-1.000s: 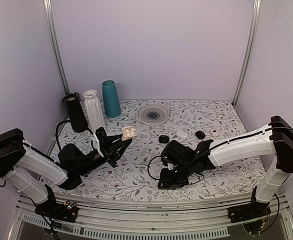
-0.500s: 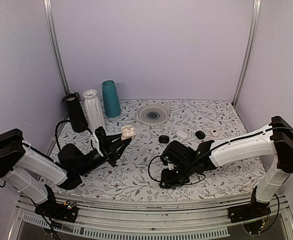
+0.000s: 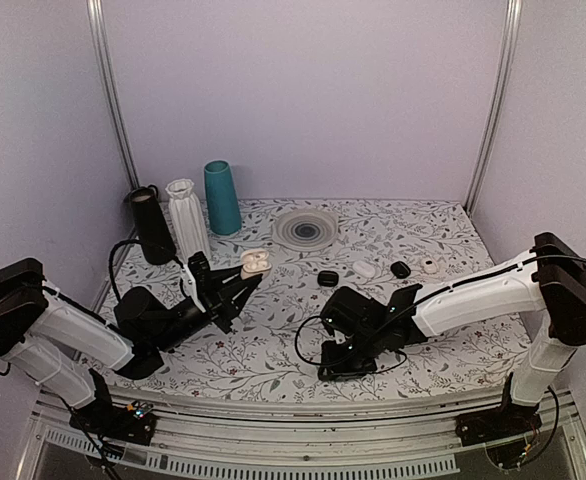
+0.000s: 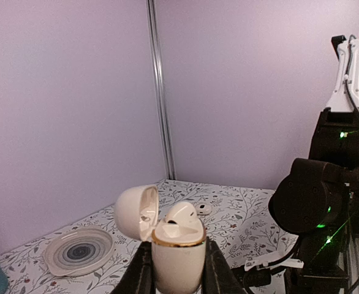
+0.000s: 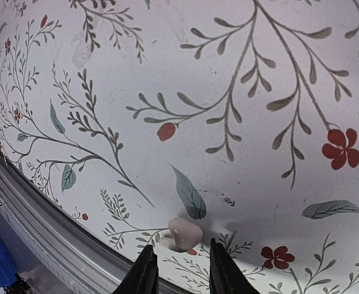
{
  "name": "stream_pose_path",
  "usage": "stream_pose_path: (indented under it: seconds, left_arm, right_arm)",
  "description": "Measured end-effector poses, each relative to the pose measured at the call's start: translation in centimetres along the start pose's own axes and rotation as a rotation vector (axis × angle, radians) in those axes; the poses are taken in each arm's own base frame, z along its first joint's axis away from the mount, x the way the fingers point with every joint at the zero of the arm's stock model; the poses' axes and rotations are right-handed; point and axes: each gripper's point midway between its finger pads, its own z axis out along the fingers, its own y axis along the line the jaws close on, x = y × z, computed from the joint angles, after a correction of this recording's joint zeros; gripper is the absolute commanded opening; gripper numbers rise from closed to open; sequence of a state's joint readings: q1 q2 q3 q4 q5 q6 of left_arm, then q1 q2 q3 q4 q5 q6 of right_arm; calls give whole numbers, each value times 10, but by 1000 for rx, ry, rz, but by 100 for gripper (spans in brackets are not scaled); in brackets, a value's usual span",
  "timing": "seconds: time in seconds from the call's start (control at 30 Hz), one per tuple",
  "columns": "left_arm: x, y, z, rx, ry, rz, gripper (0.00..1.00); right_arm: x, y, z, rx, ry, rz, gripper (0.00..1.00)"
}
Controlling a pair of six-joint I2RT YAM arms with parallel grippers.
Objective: Insert the wireless bluetooth earbuds into the charging case
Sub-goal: Adjust the left earbud at the corner of the board.
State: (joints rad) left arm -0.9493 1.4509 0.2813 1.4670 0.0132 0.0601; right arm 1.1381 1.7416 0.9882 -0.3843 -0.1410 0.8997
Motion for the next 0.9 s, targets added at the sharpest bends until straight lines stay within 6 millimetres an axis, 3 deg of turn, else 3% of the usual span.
stream_pose_path:
  seconds: [0.2, 0.9]
  left_arm:
    - [0, 0, 0, 0, 0, 0, 0]
    - [-2, 0, 1, -2, -4, 0, 0]
  right_arm:
    - [1, 3, 10, -5, 24, 10, 26]
    - [-9, 28, 18, 29, 21, -82, 23]
